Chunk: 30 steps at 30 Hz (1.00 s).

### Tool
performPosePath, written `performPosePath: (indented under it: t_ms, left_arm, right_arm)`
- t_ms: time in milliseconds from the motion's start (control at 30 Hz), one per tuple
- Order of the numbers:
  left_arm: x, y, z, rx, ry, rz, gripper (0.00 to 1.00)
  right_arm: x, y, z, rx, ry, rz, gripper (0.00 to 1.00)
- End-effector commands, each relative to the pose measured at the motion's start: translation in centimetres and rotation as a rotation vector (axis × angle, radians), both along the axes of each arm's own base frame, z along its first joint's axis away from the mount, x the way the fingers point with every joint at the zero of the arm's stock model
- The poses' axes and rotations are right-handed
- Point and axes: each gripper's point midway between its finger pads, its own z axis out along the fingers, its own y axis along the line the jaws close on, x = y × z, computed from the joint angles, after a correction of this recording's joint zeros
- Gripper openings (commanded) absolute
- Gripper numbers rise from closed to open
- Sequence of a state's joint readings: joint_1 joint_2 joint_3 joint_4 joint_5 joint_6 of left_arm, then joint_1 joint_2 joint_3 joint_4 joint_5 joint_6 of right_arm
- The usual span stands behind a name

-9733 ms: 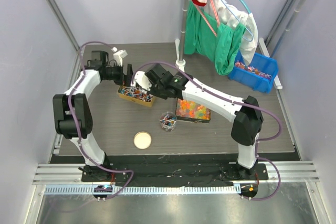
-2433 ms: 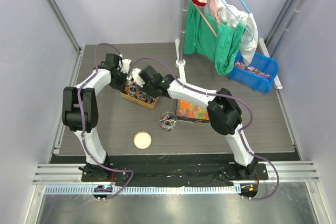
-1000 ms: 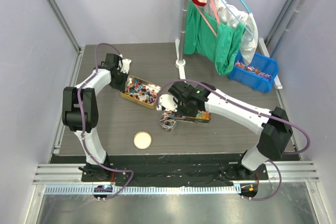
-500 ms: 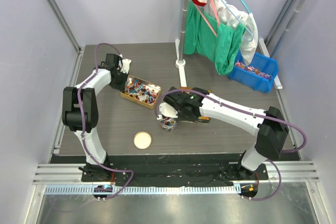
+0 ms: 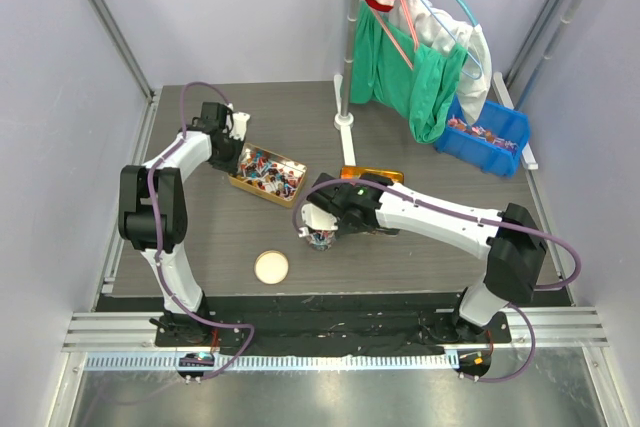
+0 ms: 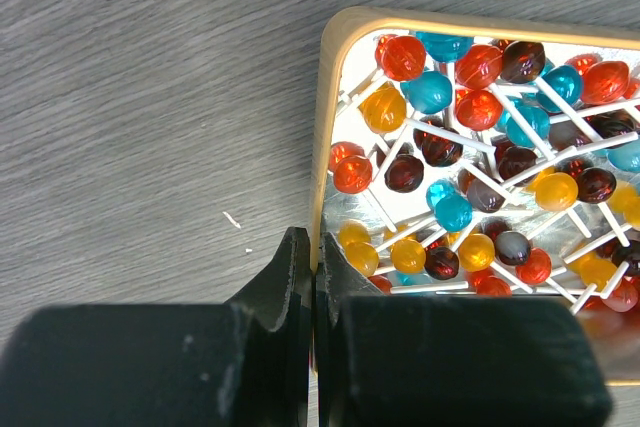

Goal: Pack the candies
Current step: Place the fake candies in the packing bottle.

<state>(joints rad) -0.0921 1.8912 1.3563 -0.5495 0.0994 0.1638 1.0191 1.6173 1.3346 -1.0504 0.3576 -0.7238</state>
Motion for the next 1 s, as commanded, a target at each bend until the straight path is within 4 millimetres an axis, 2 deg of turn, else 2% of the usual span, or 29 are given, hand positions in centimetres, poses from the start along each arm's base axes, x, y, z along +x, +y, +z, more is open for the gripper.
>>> performPosePath:
  t_ms: [0,133,367,667,833,967]
  left_arm:
    - [2.0,-0.5,2.1,-0.022,-0.091,-0.006,0.00]
    - [2.0,-0.5,2.0,-0.019,-0.090,-0.005,0.00]
    - [1.9,-0.4,1.9,-0.012,-0.088,-0.006,0.00]
    - [1.9,-0.4,1.4,-0.015,-0.075,-0.003,0.00]
    - [2.0,-0.5,1.6,-0.023,-0.077,-0.002,0.00]
    - [1.8,-1.3,1.6,-0.060,-0.072,-0.024,0.00]
  right_arm:
    - [0.0,-0.8,0.7,-0.030,-0.030,0.022,0.01]
    - [-0.3,-0.9,1.1,-0.030,-0.035,0.033,0.01]
    - [-0.9,-2.3,1.5,-0.041,-0.045,0.040,0.01]
    - [0.0,-1.5,3.2,0.019,-0.102,0.037,0.01]
    - [1.6,0.1,4.5,0.083,-0.185,0.026,0.01]
    - [4.6,3.1,6.3,0.240,-0.330,-0.017,0.01]
